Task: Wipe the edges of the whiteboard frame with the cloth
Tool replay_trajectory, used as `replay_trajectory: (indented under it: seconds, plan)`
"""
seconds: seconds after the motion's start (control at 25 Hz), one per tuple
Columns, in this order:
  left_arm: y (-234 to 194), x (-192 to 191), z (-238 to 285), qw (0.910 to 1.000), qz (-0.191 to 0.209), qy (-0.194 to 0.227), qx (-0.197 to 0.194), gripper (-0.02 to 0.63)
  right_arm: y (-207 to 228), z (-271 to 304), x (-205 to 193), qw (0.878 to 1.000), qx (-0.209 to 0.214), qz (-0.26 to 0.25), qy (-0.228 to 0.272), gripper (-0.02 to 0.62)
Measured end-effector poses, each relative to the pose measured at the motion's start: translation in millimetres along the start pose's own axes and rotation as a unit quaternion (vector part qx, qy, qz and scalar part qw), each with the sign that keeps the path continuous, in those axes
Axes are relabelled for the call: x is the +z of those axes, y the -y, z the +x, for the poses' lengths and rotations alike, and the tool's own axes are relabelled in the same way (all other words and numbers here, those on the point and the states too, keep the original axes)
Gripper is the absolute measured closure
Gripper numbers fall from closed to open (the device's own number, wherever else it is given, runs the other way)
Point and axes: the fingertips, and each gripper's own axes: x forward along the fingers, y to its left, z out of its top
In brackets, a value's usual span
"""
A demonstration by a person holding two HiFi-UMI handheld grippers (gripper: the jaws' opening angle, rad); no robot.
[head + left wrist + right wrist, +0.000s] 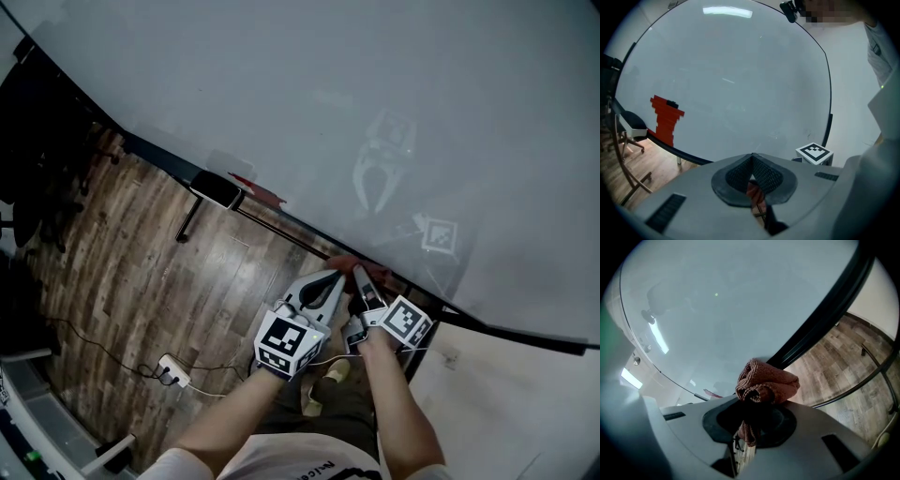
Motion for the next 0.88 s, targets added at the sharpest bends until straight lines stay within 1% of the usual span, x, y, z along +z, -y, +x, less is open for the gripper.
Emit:
replay_trajectory:
  seconds: [0.6,0.88]
  plan:
    - [-104.9,12.6,-36.2,0.9971,-0.022,0.020,0.071,0.597,-57.2,102.8,-48.6,0.997,0.040,-0.023,-0.066,0.540]
    - [-142.4,18.2,-48.3,0.9947,-0.027,0.029,0.095,0.597,-78.3,138.4,-67.5,0.994,0.056,-0.031,-0.086,0.540]
